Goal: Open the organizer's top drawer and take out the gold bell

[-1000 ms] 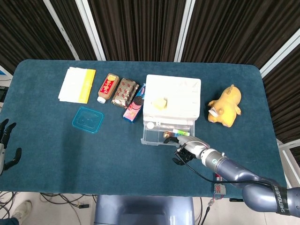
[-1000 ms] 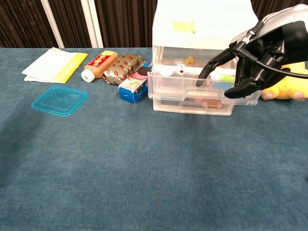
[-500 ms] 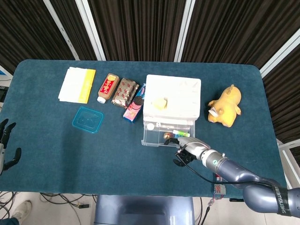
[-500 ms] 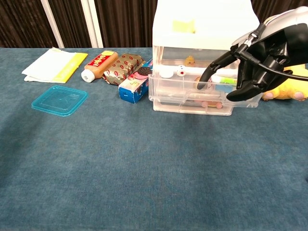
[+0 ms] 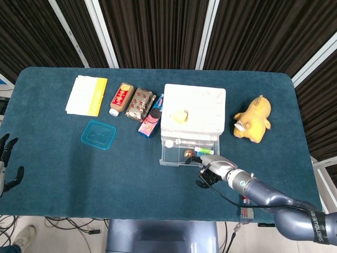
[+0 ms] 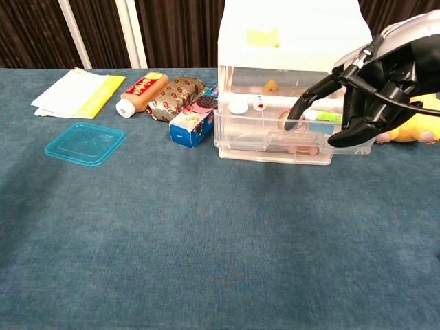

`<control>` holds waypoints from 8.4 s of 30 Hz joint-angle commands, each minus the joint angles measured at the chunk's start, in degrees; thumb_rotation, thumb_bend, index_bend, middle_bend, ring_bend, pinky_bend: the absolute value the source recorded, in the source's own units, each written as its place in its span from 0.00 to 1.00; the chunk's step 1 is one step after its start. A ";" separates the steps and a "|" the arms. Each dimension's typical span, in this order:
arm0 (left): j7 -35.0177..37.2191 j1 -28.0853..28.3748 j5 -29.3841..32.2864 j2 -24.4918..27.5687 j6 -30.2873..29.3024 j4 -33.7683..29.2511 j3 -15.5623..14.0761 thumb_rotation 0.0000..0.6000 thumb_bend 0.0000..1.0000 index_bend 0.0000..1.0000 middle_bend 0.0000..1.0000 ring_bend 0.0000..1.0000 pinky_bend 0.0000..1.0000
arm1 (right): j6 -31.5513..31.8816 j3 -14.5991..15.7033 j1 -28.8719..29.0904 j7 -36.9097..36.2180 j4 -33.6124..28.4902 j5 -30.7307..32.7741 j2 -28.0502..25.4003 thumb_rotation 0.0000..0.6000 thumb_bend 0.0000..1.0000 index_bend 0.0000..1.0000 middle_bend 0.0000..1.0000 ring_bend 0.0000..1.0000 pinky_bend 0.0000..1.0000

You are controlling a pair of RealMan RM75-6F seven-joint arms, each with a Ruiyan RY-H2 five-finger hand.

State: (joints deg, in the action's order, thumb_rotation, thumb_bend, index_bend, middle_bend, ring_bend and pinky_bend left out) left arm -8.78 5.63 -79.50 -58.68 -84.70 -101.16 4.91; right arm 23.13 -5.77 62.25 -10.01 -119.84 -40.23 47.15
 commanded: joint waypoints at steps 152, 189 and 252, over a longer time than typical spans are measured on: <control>0.53 0.24 0.73 0.14 0.24 -0.50 0.42 1.00 0.42 0.07 0.01 0.00 0.00 | 9.03 -1.35 3.11 44.99 18.87 -38.34 14.82 1.00 0.24 0.37 0.94 1.00 1.00; 0.61 0.28 0.97 0.25 0.31 -0.66 0.50 1.00 0.42 0.07 0.01 0.00 0.00 | 7.31 0.13 6.19 41.77 21.07 -35.11 17.28 1.00 0.24 0.45 0.94 1.00 1.00; 0.71 0.30 1.44 0.41 0.40 -0.63 0.65 1.00 0.42 0.07 0.00 0.00 0.00 | 7.64 2.90 9.50 42.45 24.95 -31.28 20.36 1.00 0.25 0.55 0.95 1.00 1.00</control>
State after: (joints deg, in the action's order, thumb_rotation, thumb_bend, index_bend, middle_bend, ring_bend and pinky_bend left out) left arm -8.06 5.93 -78.06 -58.27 -84.29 -101.80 5.56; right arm 30.77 -2.86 71.75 32.44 -94.89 -71.51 67.51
